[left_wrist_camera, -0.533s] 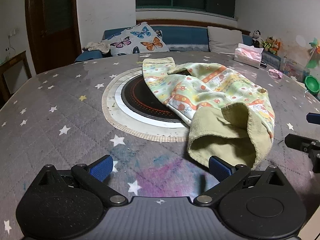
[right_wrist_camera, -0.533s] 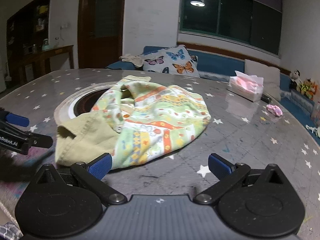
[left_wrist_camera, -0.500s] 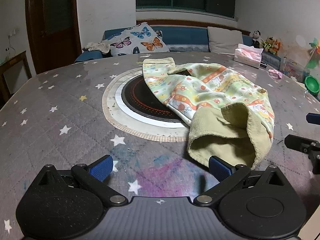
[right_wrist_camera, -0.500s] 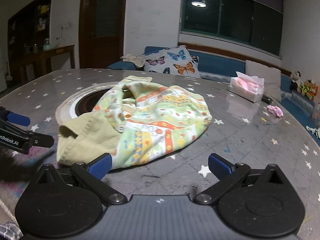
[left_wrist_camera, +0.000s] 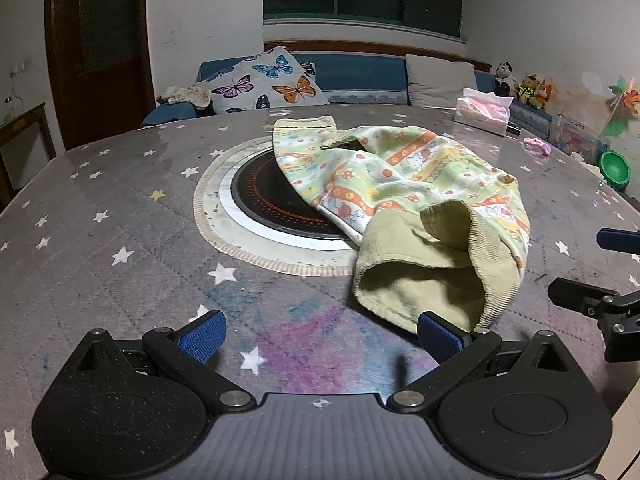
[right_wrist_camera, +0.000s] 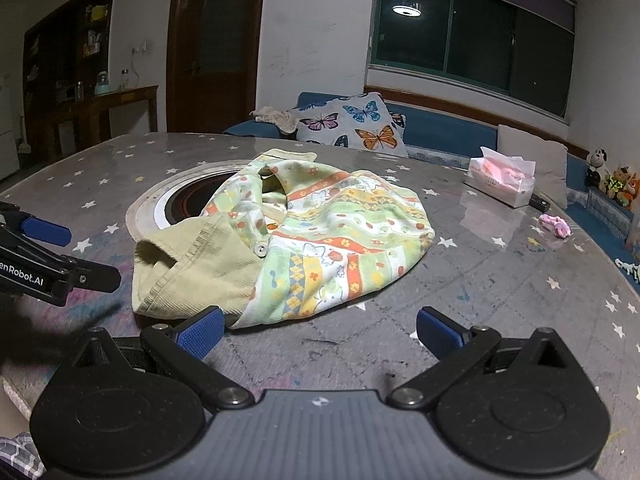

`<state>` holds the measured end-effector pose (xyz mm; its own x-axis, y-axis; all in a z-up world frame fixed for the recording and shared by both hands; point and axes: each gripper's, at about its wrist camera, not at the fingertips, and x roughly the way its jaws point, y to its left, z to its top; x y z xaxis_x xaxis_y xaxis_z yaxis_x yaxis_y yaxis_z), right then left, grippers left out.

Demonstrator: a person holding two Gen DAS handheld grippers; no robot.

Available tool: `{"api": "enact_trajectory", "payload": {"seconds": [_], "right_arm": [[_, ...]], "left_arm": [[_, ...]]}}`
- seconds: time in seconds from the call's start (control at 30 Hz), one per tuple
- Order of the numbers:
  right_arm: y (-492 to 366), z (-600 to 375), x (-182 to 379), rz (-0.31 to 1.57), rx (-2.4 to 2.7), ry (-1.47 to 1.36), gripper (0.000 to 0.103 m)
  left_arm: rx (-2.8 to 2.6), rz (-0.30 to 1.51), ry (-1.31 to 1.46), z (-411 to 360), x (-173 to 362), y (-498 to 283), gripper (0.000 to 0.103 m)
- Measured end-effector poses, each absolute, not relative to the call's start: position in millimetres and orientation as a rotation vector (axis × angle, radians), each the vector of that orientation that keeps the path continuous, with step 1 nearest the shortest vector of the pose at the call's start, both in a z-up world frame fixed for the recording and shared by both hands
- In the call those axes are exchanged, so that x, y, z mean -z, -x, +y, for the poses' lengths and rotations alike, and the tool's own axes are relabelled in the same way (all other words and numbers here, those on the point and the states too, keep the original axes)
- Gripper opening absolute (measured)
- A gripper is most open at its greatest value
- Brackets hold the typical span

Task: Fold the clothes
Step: 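Move both grippers toward the crumpled striped shirt on the table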

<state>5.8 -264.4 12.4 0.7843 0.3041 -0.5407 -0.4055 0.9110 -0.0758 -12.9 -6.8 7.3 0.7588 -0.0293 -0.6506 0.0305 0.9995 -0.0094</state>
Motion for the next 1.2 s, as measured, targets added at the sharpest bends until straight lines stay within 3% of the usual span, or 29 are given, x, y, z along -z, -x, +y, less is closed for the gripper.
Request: {"api": "enact_trajectory", "payload": {"seconds": [1.2], "right_arm": [[-14, -260, -7, 0.573, -0.396, 0.179, 0.103]], "left_arm": [[0.053, 0.71, -0.015, -15, -5, 5, 0.103]]}}
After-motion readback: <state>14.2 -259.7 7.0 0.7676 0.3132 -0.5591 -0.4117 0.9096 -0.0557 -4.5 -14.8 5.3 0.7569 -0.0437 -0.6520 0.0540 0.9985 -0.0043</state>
